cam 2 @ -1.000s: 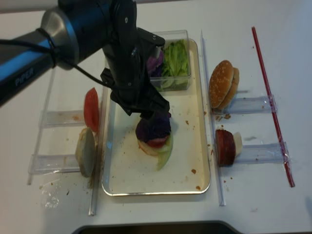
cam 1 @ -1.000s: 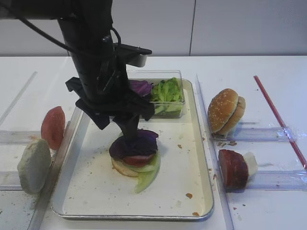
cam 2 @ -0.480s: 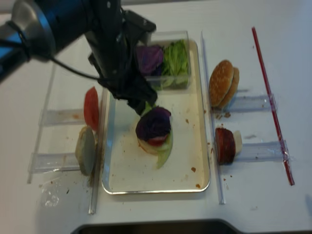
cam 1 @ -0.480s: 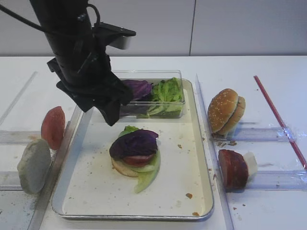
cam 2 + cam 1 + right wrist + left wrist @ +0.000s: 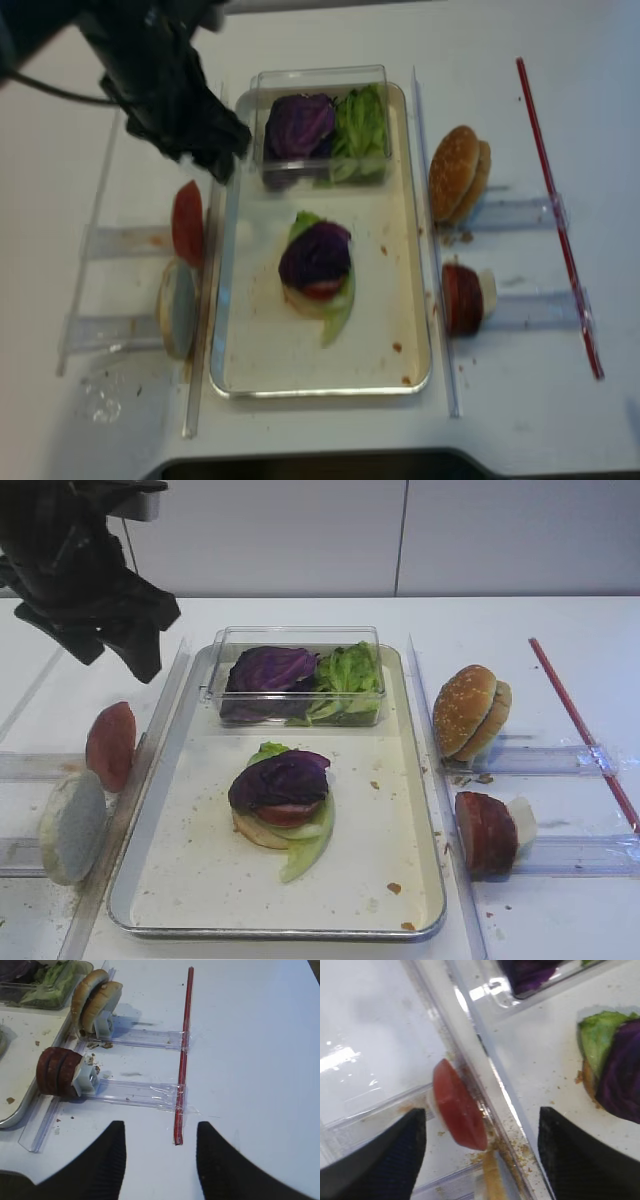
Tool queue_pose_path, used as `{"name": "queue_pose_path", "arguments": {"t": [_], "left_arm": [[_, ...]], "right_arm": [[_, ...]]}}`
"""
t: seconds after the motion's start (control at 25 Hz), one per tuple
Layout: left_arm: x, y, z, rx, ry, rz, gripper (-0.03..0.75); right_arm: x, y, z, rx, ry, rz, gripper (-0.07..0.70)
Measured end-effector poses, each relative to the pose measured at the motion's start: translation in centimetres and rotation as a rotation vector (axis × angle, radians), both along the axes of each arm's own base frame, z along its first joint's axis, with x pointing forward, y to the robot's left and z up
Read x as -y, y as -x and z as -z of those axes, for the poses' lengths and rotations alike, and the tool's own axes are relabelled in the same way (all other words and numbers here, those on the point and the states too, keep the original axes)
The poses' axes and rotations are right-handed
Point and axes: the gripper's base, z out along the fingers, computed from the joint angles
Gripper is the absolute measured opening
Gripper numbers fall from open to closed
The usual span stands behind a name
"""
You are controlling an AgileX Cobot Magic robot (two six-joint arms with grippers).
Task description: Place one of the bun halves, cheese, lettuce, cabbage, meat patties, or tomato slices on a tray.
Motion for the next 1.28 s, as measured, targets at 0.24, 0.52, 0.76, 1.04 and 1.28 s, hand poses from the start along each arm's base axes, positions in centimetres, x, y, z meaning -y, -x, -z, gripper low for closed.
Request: {"name": "queue_pose_path", "arguments": {"t": [0.24, 0.52, 0.76, 1.04, 1.28], "left_arm": [[-4.1, -0.1, -1.4, 0.040, 0.006, -0.106, 0.439], [-7.3, 3.0, -3.7, 0.106, 0.011, -0.173, 0.439], [-7.9, 7.6, -4.7, 0.146, 0.017, -0.172, 0.439], [-8.5, 13.4, -3.7, 0.160, 0.022, -0.180, 0.439], [-8.9, 17.9, -2.8, 0.203, 0.033, -0.189, 0.439]], "right_arm": [[0.0, 0.0, 0.0, 0.000, 0.000, 0.000, 0.343], [0.0, 0.0, 0.0, 0.000, 0.000, 0.000, 0.343], [0.0, 0.0, 0.0, 0.000, 0.001, 0.001, 0.343], [0.0, 0.0, 0.0, 0.000, 0.002, 0.003, 0.343], [0.0, 0.0, 0.0, 0.000, 0.002, 0.003, 0.343]]}}
